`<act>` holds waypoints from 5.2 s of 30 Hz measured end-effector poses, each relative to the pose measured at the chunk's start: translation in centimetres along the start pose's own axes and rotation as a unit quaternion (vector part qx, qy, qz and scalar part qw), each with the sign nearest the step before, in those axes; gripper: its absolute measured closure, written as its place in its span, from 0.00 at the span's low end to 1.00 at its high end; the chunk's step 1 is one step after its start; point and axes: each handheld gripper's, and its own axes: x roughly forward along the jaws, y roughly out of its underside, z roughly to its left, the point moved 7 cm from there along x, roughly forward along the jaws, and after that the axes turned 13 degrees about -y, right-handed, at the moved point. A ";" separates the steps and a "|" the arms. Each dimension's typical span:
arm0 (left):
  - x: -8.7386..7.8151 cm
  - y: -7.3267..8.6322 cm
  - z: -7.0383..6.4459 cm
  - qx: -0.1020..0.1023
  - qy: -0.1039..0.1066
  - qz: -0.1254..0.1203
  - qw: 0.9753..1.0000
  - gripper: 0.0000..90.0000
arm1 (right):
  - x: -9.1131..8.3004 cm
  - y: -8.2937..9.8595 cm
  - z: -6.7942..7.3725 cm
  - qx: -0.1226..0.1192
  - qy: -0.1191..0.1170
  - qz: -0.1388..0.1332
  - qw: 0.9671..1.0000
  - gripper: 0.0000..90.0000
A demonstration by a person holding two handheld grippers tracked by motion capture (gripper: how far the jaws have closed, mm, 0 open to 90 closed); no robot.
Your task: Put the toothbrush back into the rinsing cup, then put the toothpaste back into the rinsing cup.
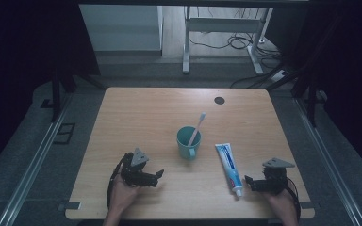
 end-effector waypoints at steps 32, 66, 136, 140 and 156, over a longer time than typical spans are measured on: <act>1.9 2.8 -0.8 0.018 0.001 0.070 0.997 0.00 | 0.0 0.0 0.0 0.003 0.003 0.001 1.000 0.00; 1.9 2.8 -0.8 0.017 0.000 0.070 0.997 0.00 | -2.1 -2.5 3.4 -0.006 -0.102 -0.004 0.995 0.69; 1.9 2.8 -0.8 0.016 -0.003 0.071 0.997 0.00 | -0.3 -4.4 7.2 -0.034 -0.171 0.041 0.984 0.85; 1.9 2.8 -0.8 0.017 -0.003 0.071 0.997 0.00 | -0.8 -4.9 7.0 -0.036 -0.172 0.032 0.984 0.77; 1.9 2.8 -0.8 0.014 -0.003 0.071 0.997 0.01 | -0.4 -5.7 5.2 -0.030 -0.123 0.089 0.988 0.43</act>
